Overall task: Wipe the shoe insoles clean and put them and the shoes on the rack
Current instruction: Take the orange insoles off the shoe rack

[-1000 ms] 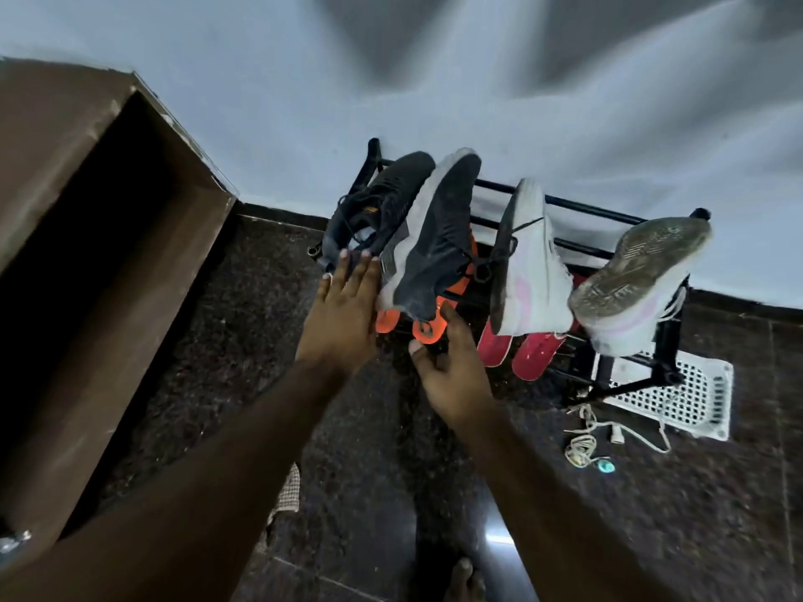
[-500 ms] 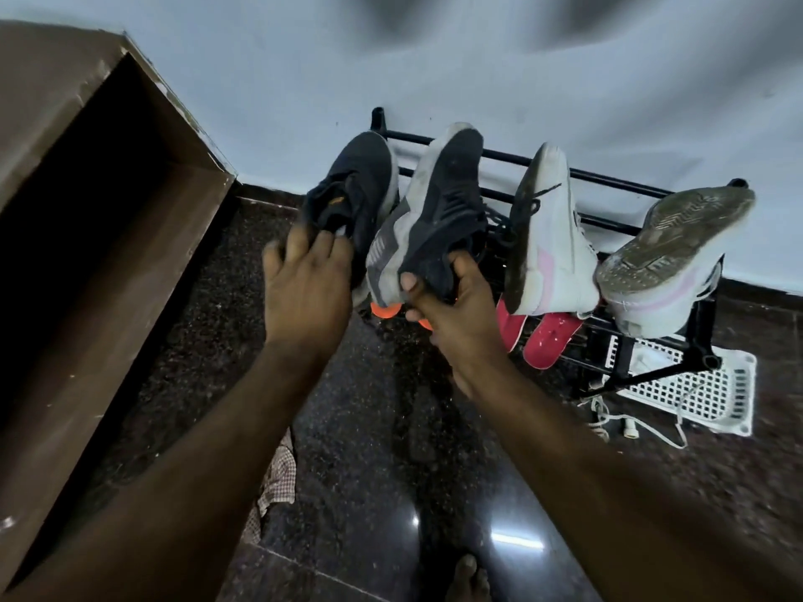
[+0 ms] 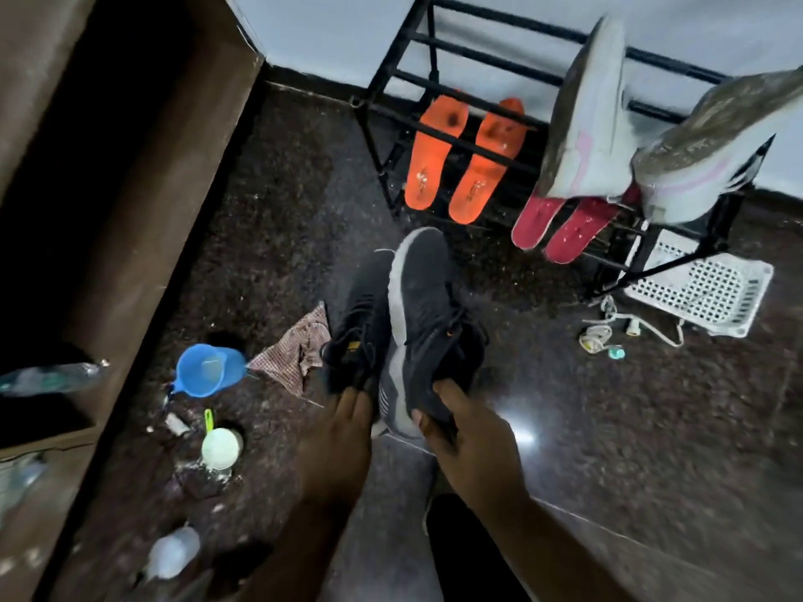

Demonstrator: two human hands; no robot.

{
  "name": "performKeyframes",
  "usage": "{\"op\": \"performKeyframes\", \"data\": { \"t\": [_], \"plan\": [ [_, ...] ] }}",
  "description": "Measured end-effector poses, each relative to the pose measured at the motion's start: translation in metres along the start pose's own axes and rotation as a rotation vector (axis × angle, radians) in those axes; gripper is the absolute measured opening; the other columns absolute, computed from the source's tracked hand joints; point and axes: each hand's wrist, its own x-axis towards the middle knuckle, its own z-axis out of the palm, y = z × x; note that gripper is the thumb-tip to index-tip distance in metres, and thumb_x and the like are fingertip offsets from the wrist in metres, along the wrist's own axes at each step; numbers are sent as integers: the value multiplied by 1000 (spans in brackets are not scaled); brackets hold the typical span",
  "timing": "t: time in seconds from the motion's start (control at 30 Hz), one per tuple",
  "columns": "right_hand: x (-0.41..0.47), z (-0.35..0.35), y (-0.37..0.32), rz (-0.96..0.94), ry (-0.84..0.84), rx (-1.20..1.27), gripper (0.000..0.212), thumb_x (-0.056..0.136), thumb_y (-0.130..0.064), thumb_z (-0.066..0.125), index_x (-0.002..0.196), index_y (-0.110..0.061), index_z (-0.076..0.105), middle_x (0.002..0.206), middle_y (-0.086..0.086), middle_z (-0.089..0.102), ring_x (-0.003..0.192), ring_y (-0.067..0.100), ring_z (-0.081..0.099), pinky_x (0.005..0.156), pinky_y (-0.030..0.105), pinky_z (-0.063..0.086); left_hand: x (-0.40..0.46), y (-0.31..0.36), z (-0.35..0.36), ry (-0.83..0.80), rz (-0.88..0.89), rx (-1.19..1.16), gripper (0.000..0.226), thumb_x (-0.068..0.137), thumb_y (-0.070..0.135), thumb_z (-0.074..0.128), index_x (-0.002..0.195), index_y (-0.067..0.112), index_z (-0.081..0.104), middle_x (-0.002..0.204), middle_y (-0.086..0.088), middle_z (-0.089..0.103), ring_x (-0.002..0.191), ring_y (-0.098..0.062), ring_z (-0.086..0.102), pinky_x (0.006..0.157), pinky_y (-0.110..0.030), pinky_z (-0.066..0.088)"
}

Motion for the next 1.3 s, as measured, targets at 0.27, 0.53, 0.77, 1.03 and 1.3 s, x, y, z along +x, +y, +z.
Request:
{"op": "performKeyframes", "data": {
  "t": [0.27, 0.53, 0.77, 1.03, 1.3],
  "plan": [
    [25, 73, 144, 222, -198, -377, 44, 96, -39, 51, 137, -32, 40, 88, 8, 69, 84, 36, 66, 63, 37, 46, 36, -1, 135, -163, 41, 35, 18, 78, 6, 70, 89, 13, 58, 90, -8, 56, 83, -31, 60, 55, -38, 46],
    [72, 161, 218, 303, -356, -524, 41, 100, -10, 43, 140, -13, 34, 107, 16, 65, 91, 39, 64, 62, 38, 40, 96, 1, 241, -214, -12, 74, 34, 91, -3, 42, 122, 8, 52, 129, -12, 50, 121, -31, 48, 87, -45, 51],
    [59, 232, 242, 358, -431, -391, 53, 100, -17, 44, 149, -6, 28, 135, 17, 52, 114, 38, 59, 84, 43, 50, 98, -24, 301, -421, -122, -120, 28, 96, 7, 51, 125, 7, 52, 129, -15, 49, 118, -36, 52, 93, -53, 49],
    [71, 174, 212, 449, -110, -231, 50, 93, -30, 56, 137, -13, 40, 142, 13, 37, 95, 41, 62, 74, 51, 55, 114, 26, 223, -39, 122, -52, 22, 101, 32, 43, 113, 21, 58, 112, -7, 60, 103, -30, 58, 93, -49, 46],
    [84, 1, 161, 507, 691, 349, 35, 94, -21, 56, 128, -18, 58, 121, 1, 59, 98, 22, 64, 86, 42, 55, 158, 153, 83, 288, 491, -419, 26, 100, 23, 52, 119, 13, 65, 118, -8, 64, 111, -29, 59, 98, -45, 44]
  ]
}}
